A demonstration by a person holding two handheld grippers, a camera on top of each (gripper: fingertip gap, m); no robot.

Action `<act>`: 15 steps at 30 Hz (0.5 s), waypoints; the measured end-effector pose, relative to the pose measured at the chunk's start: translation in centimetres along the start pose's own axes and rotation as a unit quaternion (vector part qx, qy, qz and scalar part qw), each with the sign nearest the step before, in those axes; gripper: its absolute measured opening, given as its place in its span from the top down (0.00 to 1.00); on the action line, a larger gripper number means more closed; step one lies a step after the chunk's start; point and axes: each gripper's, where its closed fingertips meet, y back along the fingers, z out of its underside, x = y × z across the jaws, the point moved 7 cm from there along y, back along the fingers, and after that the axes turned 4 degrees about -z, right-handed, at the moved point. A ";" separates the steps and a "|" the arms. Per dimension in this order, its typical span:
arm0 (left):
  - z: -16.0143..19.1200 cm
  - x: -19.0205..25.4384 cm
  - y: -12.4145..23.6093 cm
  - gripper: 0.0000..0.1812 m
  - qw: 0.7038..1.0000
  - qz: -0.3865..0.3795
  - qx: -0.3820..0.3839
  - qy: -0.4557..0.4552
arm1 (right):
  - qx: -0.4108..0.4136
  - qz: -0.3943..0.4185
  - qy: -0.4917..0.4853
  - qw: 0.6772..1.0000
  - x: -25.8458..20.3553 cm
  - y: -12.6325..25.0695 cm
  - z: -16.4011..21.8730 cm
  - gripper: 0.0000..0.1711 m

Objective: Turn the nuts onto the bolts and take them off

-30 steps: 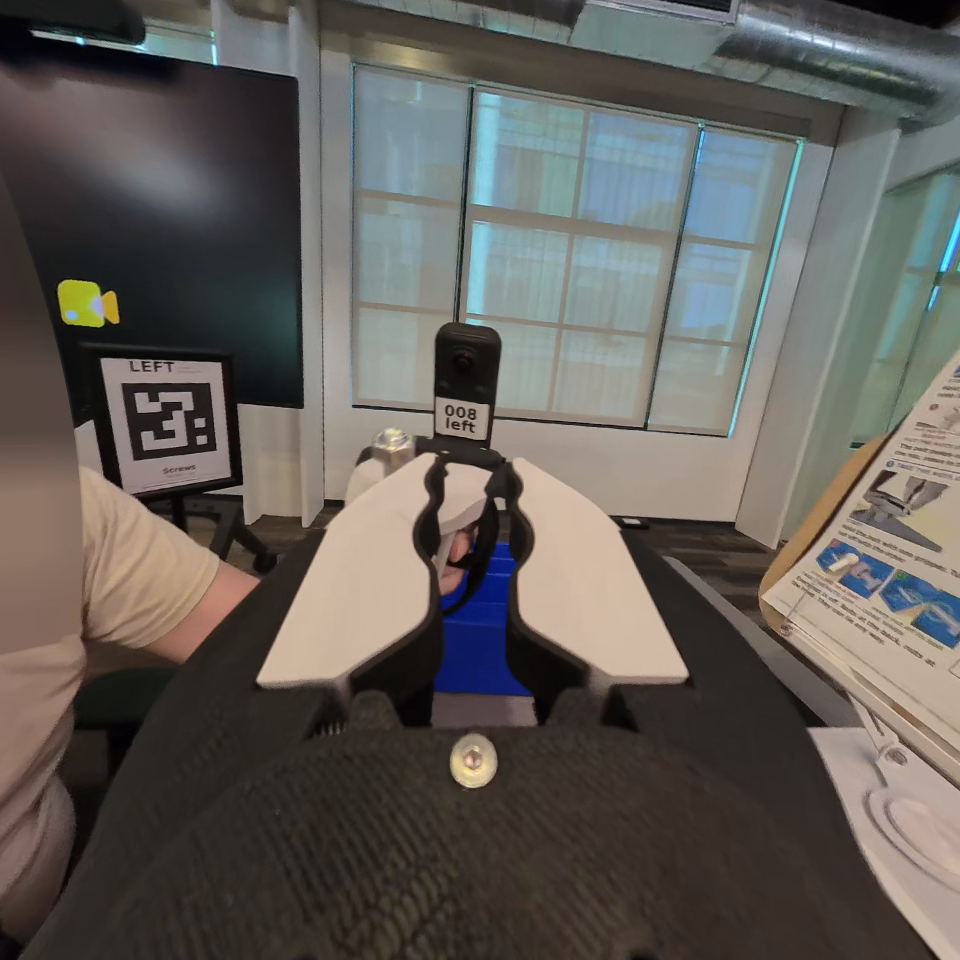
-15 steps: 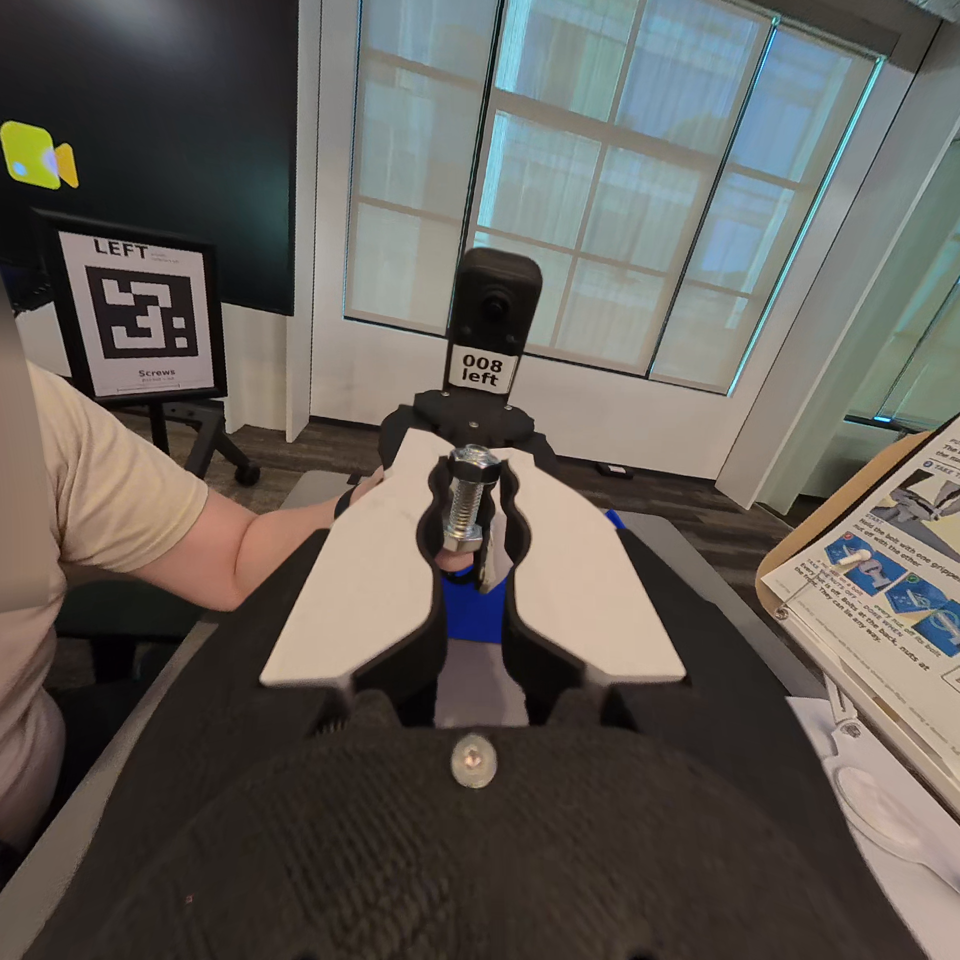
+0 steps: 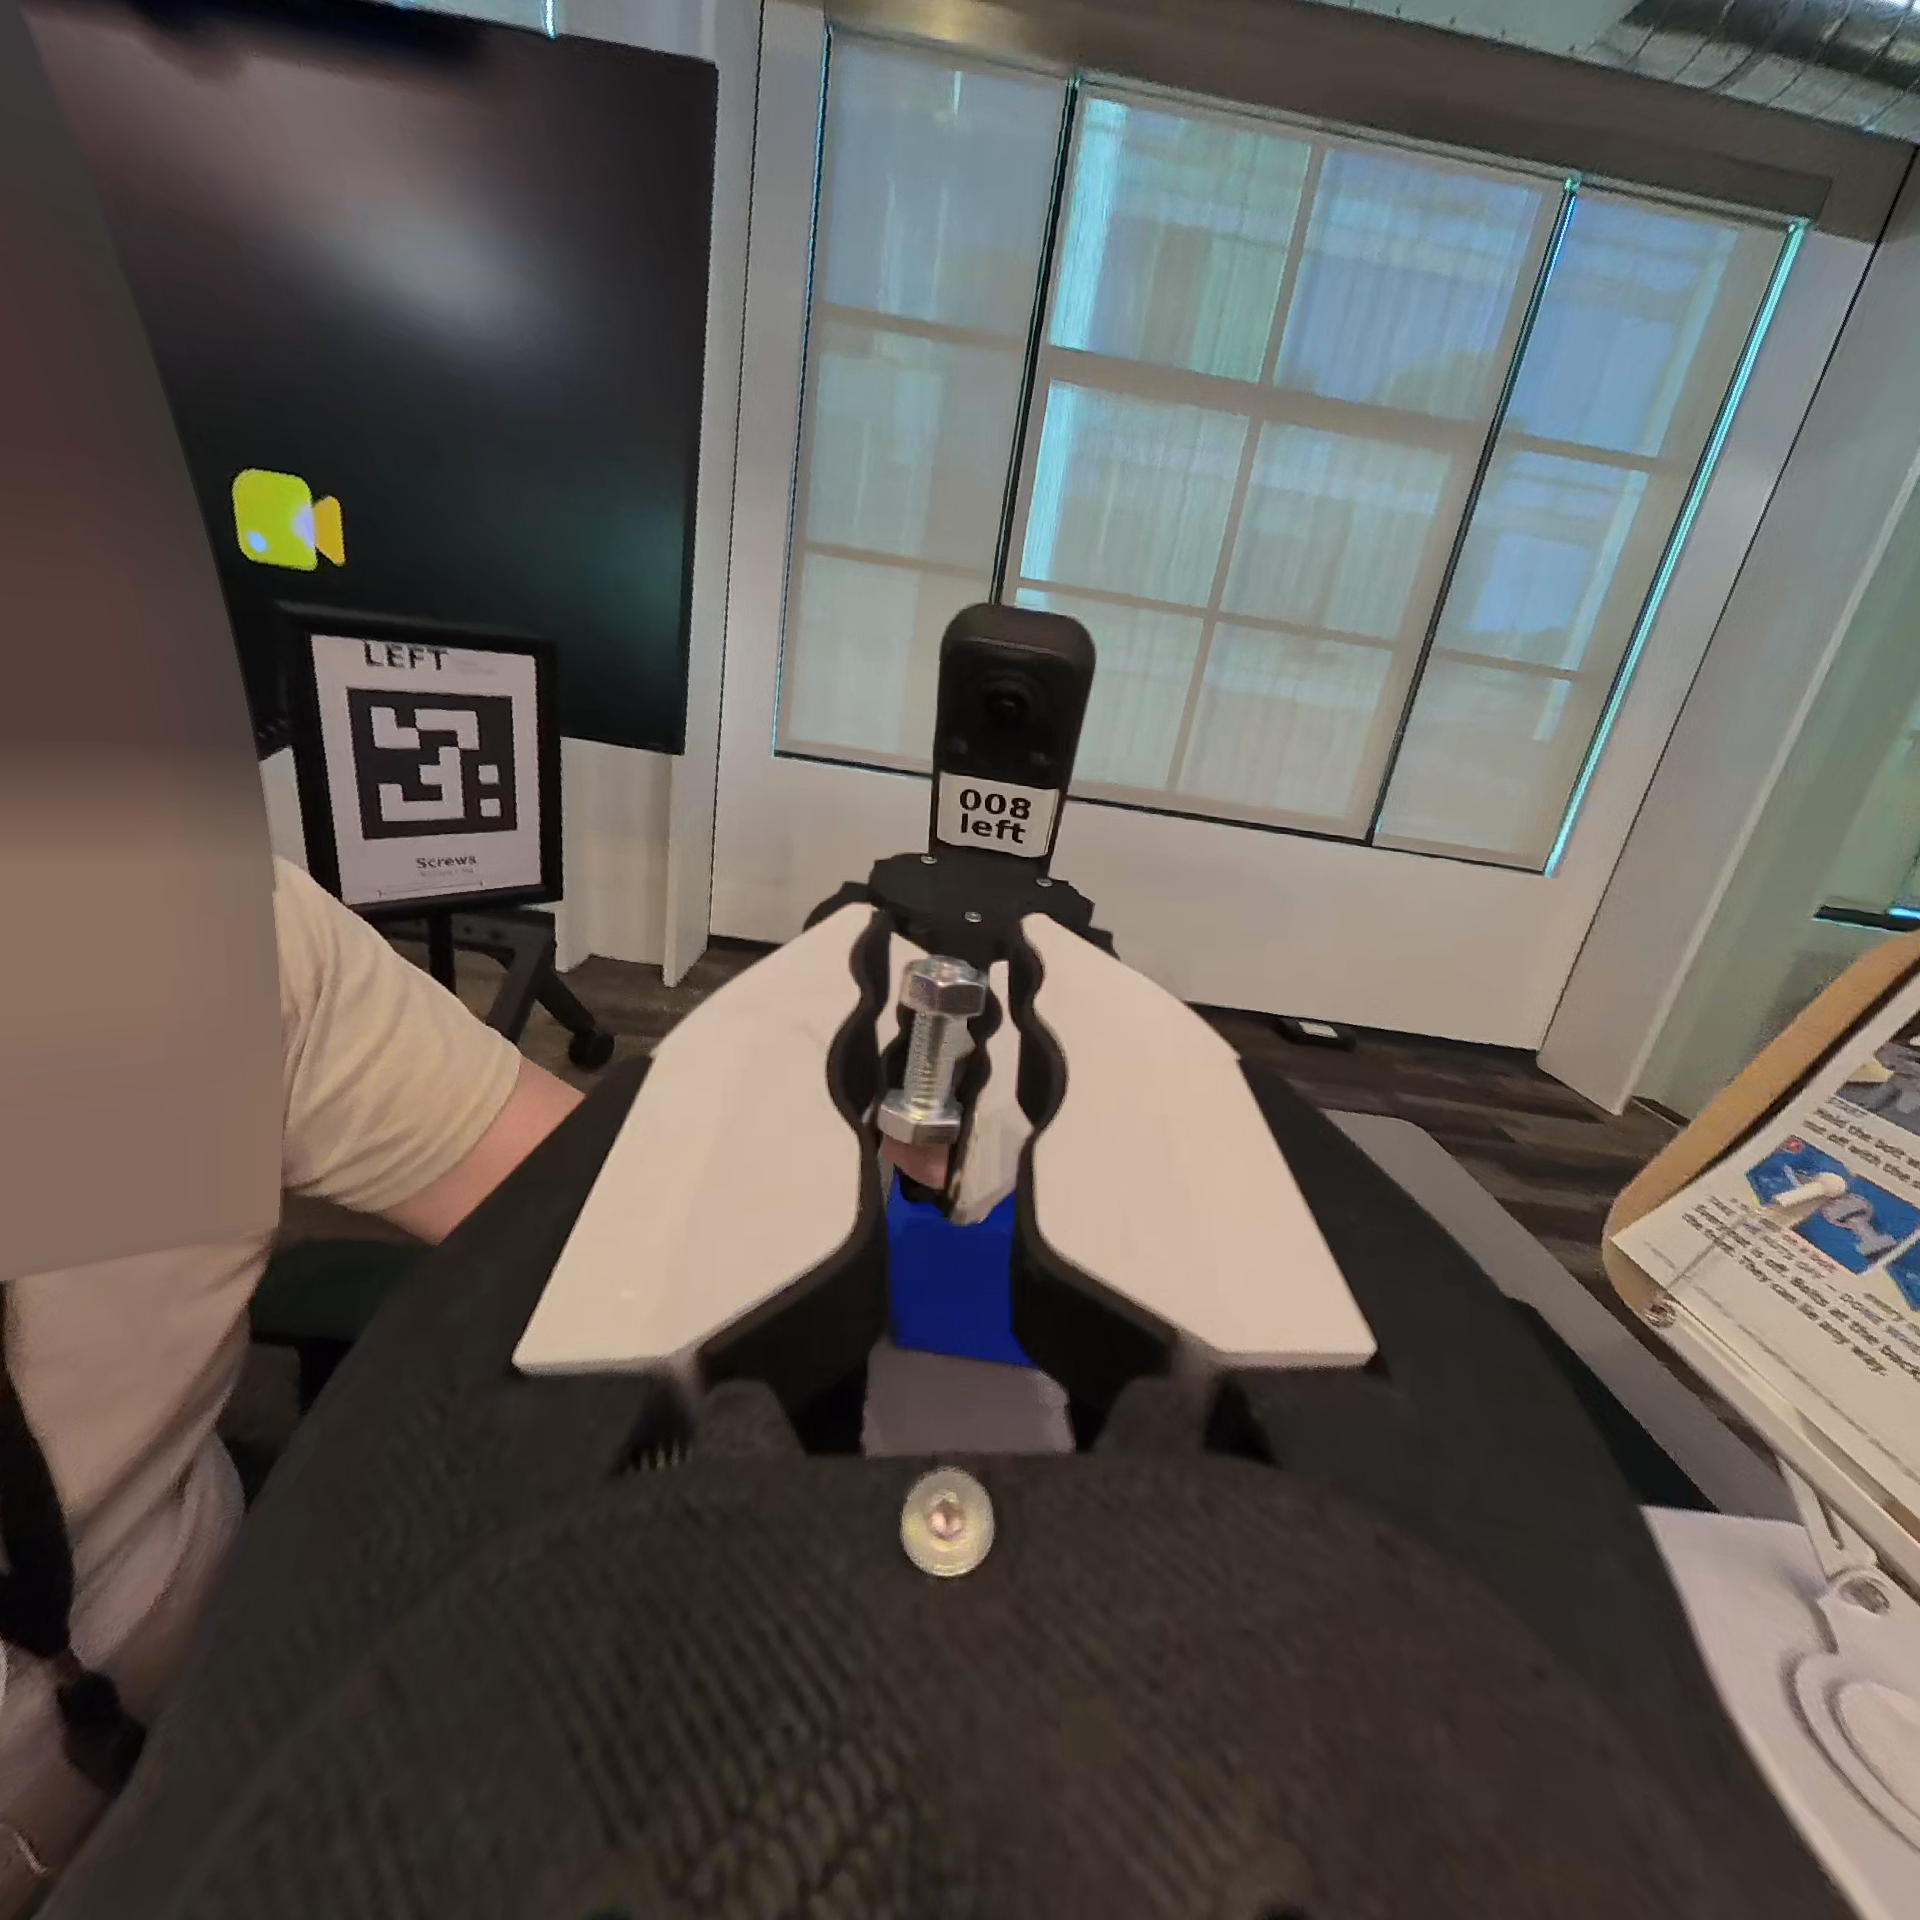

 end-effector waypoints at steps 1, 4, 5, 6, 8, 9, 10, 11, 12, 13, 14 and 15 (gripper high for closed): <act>0.1 0.0 -0.1 0.91 1.000 -0.001 -0.003 0.002 | -0.014 0.006 0.007 1.000 -0.1 -0.4 0.2 0.85; 0.2 -0.1 -0.2 0.90 1.000 -0.006 -0.011 0.002 | -0.047 0.020 0.026 0.998 0.0 -0.7 0.7 0.84; 0.2 0.0 -0.2 0.90 1.000 -0.006 -0.013 0.000 | -0.048 0.027 0.028 0.998 0.3 -0.3 0.8 0.84; 0.2 -0.1 -0.1 0.91 1.000 -0.011 -0.016 0.002 | -0.043 0.031 0.021 0.998 0.6 0.2 0.7 0.84; 0.1 -0.1 0.1 0.90 1.000 -0.004 -0.011 0.005 | -0.032 0.060 0.000 0.998 1.7 1.4 0.5 0.87; 0.0 -0.1 0.2 0.91 1.000 -0.007 -0.010 0.007 | -0.033 0.064 -0.002 0.997 1.8 1.7 0.5 0.87; 0.1 -0.2 0.2 0.91 1.000 -0.014 -0.014 0.008 | -0.037 0.057 0.003 0.998 1.6 1.6 0.5 0.87; 0.2 -0.4 0.3 0.90 0.999 -0.022 -0.022 0.007 | -0.042 0.048 0.011 0.998 1.2 1.2 0.4 0.86; 0.3 -0.5 0.2 0.90 0.999 -0.027 -0.028 0.006 | -0.049 0.039 0.018 0.998 0.7 0.6 0.5 0.83; 0.3 -0.6 0.2 0.90 0.999 -0.030 -0.032 0.007 | -0.060 0.031 0.023 0.997 0.3 0.1 0.6 0.82; 0.4 -0.6 0.2 0.90 0.999 -0.031 -0.033 0.010 | -0.077 0.028 0.024 0.996 0.1 -0.4 0.9 0.81; 0.3 -0.6 0.2 0.90 0.999 -0.028 -0.030 0.013 | -0.094 0.027 0.024 0.995 0.1 -0.6 1.3 0.80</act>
